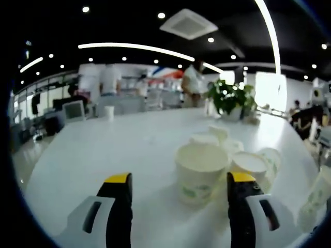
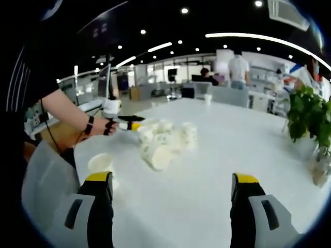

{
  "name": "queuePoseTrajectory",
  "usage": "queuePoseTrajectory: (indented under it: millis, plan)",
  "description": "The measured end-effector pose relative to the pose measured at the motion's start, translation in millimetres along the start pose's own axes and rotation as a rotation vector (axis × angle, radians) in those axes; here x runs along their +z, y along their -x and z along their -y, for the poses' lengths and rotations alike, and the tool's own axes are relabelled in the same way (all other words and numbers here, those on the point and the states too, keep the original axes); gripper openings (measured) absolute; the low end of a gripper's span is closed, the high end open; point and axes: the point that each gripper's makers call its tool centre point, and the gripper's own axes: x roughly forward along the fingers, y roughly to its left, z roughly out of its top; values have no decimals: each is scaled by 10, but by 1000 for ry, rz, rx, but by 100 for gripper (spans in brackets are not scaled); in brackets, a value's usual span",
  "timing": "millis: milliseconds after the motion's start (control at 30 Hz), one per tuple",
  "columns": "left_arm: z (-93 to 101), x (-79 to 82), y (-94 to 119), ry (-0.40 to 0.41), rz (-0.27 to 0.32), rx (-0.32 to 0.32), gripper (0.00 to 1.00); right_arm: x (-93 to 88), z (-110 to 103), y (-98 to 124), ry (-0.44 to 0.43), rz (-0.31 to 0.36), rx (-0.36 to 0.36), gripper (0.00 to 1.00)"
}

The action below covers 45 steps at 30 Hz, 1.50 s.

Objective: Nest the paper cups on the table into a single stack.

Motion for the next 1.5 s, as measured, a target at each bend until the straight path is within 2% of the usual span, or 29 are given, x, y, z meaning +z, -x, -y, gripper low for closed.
queuePoseTrajectory:
  millis: [300,467,867,1133,1300,1500]
  plan:
    - [31,33,-80,-8,14,-40,69,-29,-2,-62,3,-13,7,93]
    - [27,50,-116,18,30,-64,66,-51,-15,-118,14,-23,14,93]
    - [72,2,-212,0,15,-121,62,-60,6,-185,7,-29,20,93]
    - [119,-7,-229,-14,8,-154,53,-98,13,-211,5,-38,29,93]
    - [196,-30,-238,-9,-4,-201,42,-119,23,-196,2,-43,31,93]
    - [214,-30,-258,-17,-6,-207,41,-129,24,-188,1,-45,32,93]
